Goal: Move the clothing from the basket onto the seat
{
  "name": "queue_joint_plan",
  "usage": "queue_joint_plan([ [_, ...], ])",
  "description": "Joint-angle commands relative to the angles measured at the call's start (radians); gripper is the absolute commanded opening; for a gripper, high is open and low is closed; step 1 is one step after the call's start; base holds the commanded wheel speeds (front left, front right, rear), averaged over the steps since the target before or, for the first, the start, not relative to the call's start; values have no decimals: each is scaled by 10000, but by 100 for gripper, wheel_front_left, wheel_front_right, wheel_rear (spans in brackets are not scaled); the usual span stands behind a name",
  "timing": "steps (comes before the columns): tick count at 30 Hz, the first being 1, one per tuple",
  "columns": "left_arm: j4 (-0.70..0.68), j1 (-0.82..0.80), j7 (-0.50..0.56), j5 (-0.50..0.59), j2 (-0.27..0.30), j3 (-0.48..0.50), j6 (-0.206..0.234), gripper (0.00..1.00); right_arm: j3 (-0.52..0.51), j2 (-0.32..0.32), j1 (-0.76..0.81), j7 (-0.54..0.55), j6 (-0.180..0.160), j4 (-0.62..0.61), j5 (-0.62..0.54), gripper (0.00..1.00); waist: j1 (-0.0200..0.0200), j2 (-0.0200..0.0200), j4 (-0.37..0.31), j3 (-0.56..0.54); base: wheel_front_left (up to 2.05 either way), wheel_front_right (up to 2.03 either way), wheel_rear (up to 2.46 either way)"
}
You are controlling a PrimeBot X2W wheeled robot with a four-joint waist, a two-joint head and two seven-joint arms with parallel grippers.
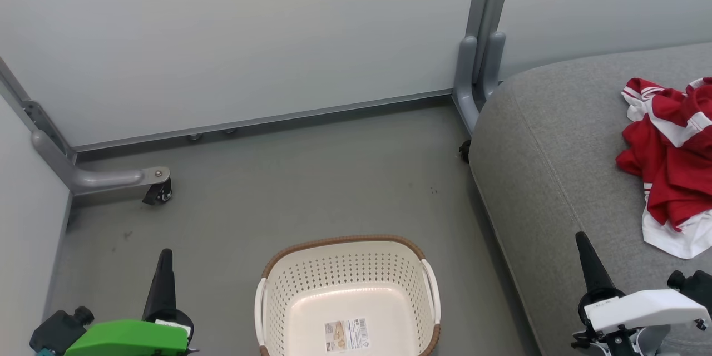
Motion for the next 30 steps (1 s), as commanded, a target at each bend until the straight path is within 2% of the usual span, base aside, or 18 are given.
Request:
queue_joint_plan([
  [1, -38, -332, 66, -270, 95, 62, -64, 0, -60, -64, -271, 66, -4, -35, 279, 0, 0, 0, -2, 11, 0, 0, 0],
  [30, 381, -975, 790, -3008, 75, 472, -170, 0, -382, 3, -834, 788, -5, 427, 2950, 0, 0, 0, -43, 236, 0, 0, 0],
])
